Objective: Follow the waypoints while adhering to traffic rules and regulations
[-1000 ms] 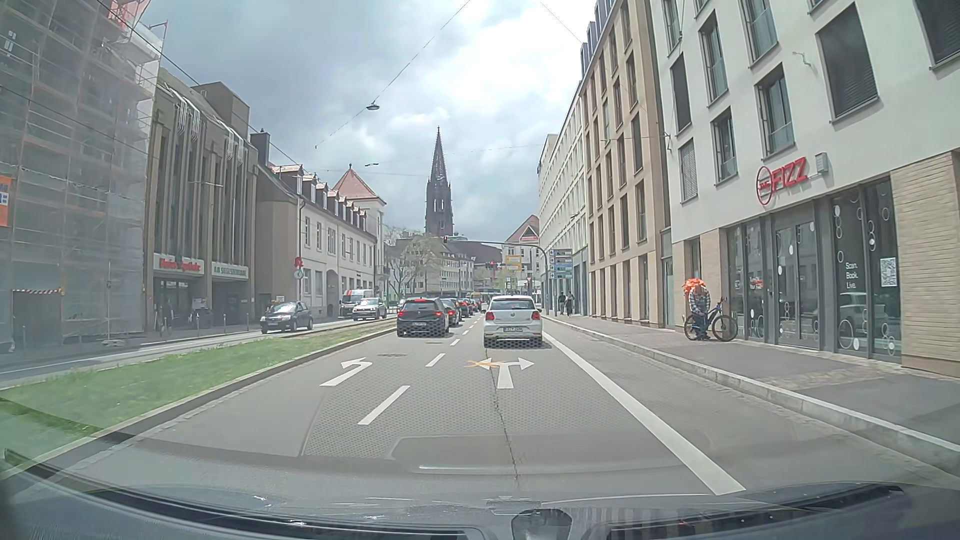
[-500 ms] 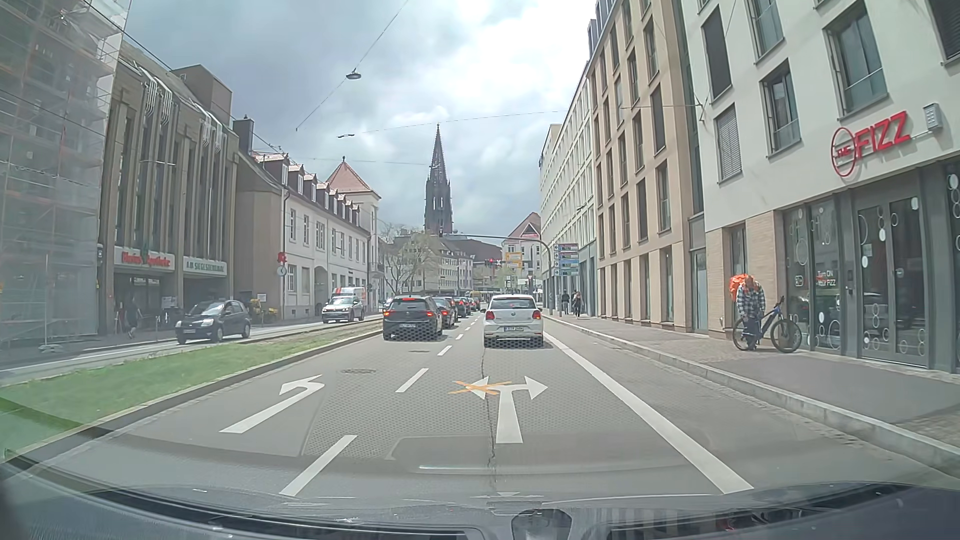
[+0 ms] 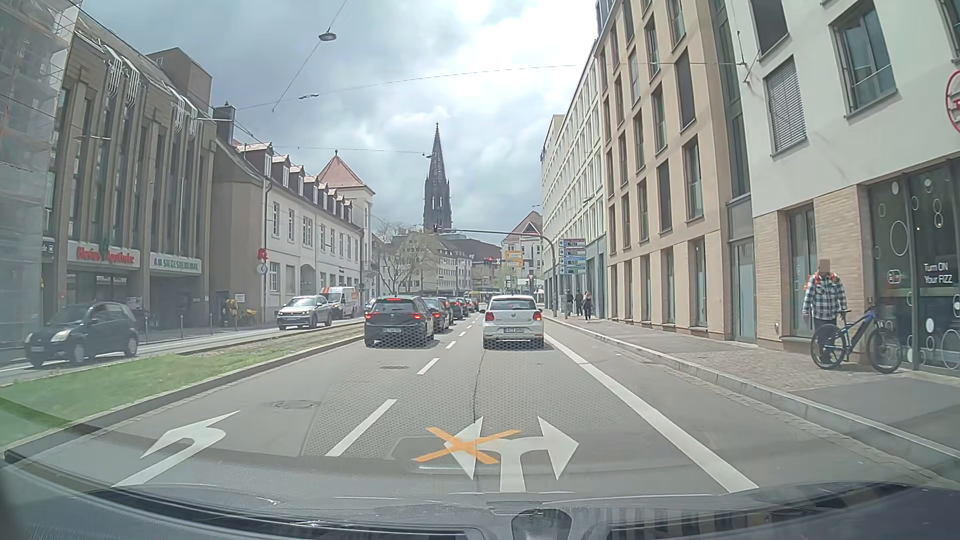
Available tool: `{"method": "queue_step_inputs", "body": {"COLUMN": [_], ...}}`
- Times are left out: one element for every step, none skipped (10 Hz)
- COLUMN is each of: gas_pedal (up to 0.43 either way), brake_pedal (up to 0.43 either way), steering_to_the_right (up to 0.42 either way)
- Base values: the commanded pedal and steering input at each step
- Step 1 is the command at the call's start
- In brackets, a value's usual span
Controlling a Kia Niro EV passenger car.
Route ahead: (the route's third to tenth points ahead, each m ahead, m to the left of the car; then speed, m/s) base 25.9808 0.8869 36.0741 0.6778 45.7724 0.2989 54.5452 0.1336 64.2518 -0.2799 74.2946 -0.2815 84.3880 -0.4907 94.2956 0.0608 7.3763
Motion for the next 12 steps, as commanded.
{"method": "queue_step_inputs", "body": {"gas_pedal": [0.047,0.047,0.047,0.047,0.047,0.047,0.047,0.047,0.028,0.0,0.0,0.0], "brake_pedal": [0.0,0.0,0.0,0.0,0.0,0.0,0.0,0.0,0.0,0.0,0.0,0.0], "steering_to_the_right": [-0.001,-0.001,0.0,0.0,0.0,0.0,0.0,0.0,0.0,0.0,0.0,0.0]}}
